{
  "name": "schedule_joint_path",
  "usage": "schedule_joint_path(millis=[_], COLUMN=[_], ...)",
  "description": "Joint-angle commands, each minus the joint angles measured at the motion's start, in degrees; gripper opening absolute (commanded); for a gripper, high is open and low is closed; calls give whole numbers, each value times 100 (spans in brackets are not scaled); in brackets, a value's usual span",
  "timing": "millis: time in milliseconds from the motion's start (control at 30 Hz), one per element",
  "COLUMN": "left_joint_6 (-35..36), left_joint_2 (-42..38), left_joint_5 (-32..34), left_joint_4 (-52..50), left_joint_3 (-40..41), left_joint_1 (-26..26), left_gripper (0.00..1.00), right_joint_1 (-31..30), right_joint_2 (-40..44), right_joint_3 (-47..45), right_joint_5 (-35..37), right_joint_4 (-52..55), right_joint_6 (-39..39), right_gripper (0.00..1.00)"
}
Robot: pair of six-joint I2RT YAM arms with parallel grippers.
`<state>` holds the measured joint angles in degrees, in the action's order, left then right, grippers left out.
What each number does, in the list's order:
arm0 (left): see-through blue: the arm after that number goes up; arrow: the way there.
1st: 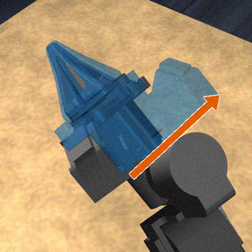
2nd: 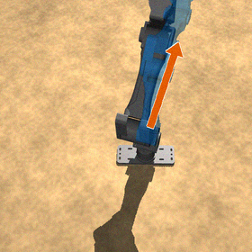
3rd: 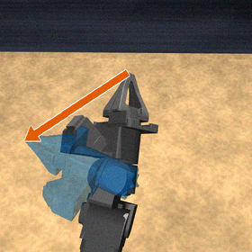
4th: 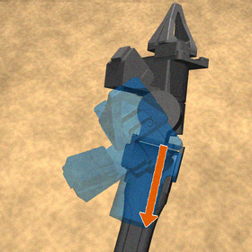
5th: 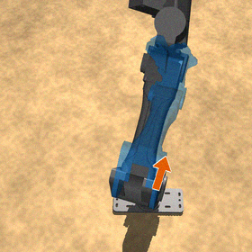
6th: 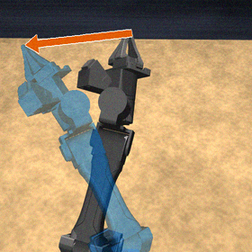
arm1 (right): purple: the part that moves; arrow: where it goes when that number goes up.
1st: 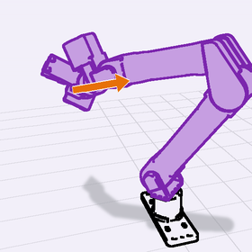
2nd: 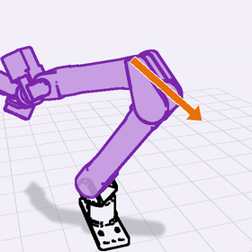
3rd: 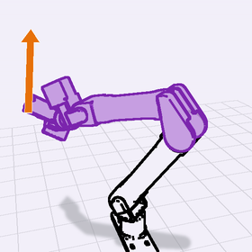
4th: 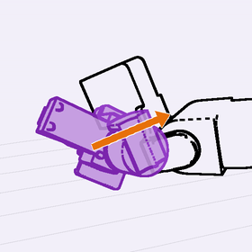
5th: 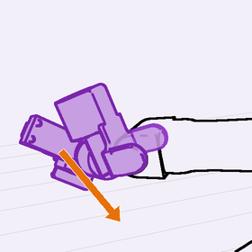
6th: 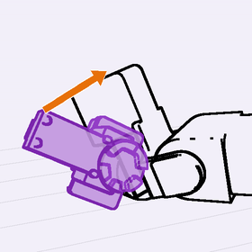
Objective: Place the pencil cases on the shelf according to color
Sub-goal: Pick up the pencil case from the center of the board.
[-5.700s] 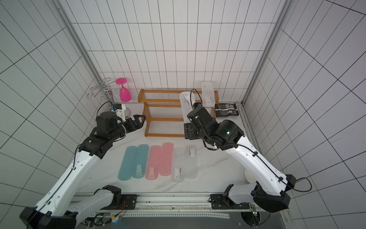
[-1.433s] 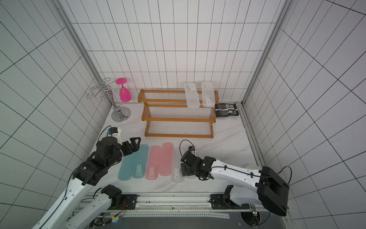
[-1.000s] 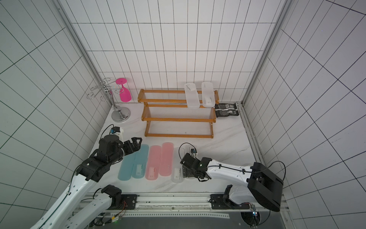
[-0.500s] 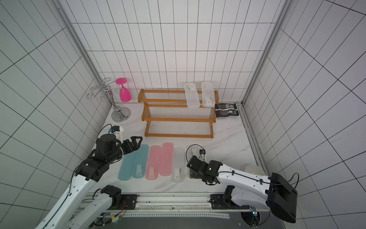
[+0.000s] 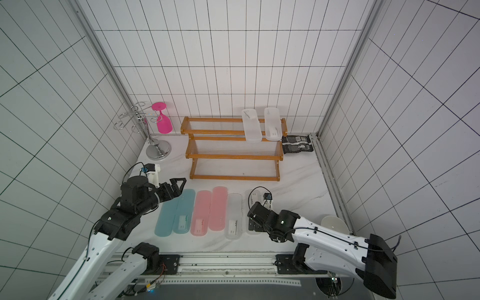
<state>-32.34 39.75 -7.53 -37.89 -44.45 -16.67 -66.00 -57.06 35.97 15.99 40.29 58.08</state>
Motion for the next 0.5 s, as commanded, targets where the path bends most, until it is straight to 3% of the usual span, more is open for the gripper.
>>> schedule_joint_path(millis=[0,467], left_joint_6=[168,131], left_joint_2=[64,-85], left_joint_5=[31,219], left_joint_4=[-144,-113], left_joint_3=[-164,-47], left_joint_1=[88,172], left_gripper=[99,99], right_joint_1=[-15,-57], right_joint_2=[-67,-1024], right_joint_3=[298,257], right_joint_5=[286,-380], right_joint_4=[305,-450], right_joint_6=[194,-72], right_gripper=[99,99])
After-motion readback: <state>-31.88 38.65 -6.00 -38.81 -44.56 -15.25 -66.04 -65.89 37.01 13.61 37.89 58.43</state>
